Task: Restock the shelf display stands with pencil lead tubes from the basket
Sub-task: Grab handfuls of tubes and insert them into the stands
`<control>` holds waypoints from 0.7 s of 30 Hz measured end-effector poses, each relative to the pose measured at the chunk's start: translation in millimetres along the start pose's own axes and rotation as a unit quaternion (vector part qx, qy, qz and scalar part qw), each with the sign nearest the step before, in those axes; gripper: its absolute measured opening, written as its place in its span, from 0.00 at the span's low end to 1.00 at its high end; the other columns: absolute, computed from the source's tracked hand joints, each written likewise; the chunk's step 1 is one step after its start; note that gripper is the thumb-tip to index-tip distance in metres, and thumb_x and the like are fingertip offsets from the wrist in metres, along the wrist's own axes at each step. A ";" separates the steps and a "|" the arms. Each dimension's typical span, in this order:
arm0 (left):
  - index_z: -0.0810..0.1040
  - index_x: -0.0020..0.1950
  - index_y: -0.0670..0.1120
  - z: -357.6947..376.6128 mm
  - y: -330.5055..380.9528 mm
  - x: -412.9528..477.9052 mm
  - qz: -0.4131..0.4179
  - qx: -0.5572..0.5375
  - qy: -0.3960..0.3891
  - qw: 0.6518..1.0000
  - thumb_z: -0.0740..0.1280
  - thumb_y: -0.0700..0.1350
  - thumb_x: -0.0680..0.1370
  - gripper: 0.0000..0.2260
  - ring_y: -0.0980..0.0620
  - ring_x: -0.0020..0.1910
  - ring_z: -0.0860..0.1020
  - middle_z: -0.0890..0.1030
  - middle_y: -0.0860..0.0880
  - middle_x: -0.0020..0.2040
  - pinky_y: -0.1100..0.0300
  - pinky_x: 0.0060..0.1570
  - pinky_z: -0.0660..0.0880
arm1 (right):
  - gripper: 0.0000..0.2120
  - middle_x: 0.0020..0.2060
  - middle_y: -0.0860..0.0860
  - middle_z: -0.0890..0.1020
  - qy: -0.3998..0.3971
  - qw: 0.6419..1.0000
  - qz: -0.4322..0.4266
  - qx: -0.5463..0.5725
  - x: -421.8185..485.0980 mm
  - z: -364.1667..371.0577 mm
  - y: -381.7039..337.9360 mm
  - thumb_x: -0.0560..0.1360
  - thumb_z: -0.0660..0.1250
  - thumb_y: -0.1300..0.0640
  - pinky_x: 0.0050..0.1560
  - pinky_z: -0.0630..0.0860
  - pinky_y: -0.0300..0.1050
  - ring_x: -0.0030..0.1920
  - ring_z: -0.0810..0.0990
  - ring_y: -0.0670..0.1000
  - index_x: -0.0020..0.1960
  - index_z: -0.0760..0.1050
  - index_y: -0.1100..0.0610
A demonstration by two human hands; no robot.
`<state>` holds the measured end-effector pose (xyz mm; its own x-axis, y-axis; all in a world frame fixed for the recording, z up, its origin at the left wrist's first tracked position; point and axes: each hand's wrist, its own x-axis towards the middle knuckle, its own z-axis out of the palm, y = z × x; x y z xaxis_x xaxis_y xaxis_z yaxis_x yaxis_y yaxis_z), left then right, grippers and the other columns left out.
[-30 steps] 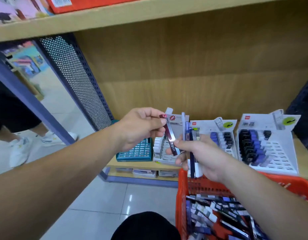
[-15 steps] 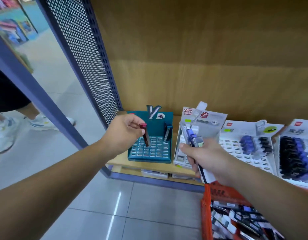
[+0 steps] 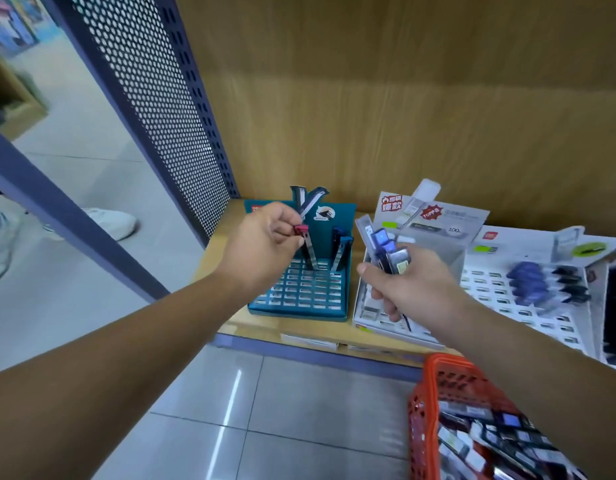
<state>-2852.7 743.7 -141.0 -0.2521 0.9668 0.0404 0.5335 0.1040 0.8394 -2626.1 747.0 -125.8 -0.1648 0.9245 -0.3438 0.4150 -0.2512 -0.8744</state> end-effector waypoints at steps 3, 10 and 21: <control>0.81 0.47 0.52 14.6 -3.0 11.3 0.018 0.041 -0.006 0.999 0.74 0.38 0.77 0.09 0.55 0.39 0.81 0.84 0.50 0.42 0.69 0.41 0.77 | 0.06 0.34 0.56 0.81 -0.016 1.000 -0.011 -0.005 14.0 0.9 2.1 0.79 0.73 0.53 0.28 0.76 0.44 0.27 0.74 0.52 0.47 0.76 0.52; 0.81 0.46 0.52 28.8 -9.7 17.8 0.041 0.060 -0.021 0.997 0.75 0.38 0.76 0.08 0.60 0.37 0.80 0.84 0.53 0.40 0.70 0.43 0.77 | 0.08 0.31 0.57 0.79 -0.055 0.998 -0.020 0.013 30.6 -14.5 11.7 0.79 0.74 0.54 0.31 0.73 0.48 0.27 0.73 0.54 0.48 0.76 0.55; 0.83 0.49 0.51 26.1 -10.8 18.7 0.092 0.121 -0.032 0.988 0.75 0.39 0.76 0.07 0.59 0.41 0.81 0.83 0.55 0.41 0.60 0.49 0.81 | 0.09 0.30 0.55 0.78 -0.069 0.997 -0.012 0.028 36.7 -10.9 11.9 0.78 0.74 0.55 0.30 0.73 0.47 0.26 0.74 0.53 0.46 0.75 0.54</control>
<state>-2842.1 766.8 -163.5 -0.0846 0.9866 0.1392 0.7444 -0.0303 0.6671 -2617.4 781.1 -145.1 -0.2971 0.8830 -0.3633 0.3592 -0.2492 -0.8994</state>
